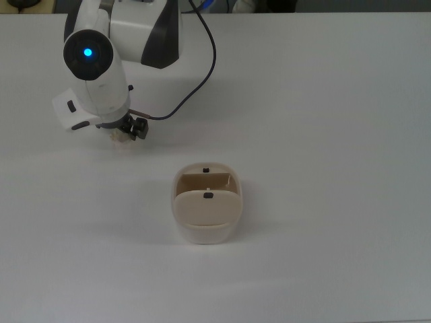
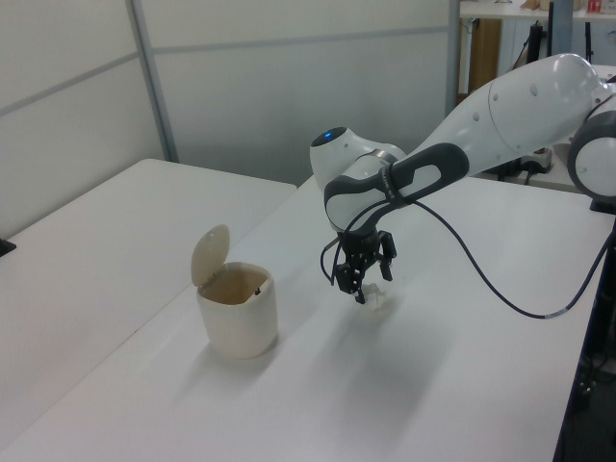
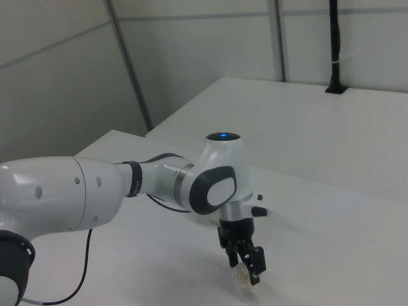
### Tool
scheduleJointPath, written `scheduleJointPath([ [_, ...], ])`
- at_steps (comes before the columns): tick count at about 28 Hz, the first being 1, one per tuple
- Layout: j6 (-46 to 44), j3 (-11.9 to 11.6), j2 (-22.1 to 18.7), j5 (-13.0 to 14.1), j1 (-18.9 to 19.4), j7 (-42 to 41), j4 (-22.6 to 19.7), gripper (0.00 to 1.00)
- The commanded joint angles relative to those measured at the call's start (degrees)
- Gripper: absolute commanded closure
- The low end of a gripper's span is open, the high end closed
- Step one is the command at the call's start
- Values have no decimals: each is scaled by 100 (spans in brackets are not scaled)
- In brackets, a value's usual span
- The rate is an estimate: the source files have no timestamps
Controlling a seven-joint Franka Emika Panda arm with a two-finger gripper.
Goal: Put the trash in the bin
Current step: 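Close the gripper on the paper ball and lift it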
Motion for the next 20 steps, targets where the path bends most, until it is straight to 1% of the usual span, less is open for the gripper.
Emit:
scheduleJointPath([
  [1,239,0,-26,-175,14,45,-157,31],
  [5,248,0,-17,-210,23,45,-175,43],
  [7,257,0,1,-289,23,45,-201,56],
  [9,257,0,-8,-290,23,11,-184,63],
  [10,257,0,-25,-290,23,1,-166,64],
  [14,231,0,-280,-290,23,-104,-8,64],
  [16,222,9,-481,-246,23,-235,1,64],
  [17,196,27,-665,-202,32,-384,1,64],
  [20,178,79,-904,-158,76,-499,1,64],
])
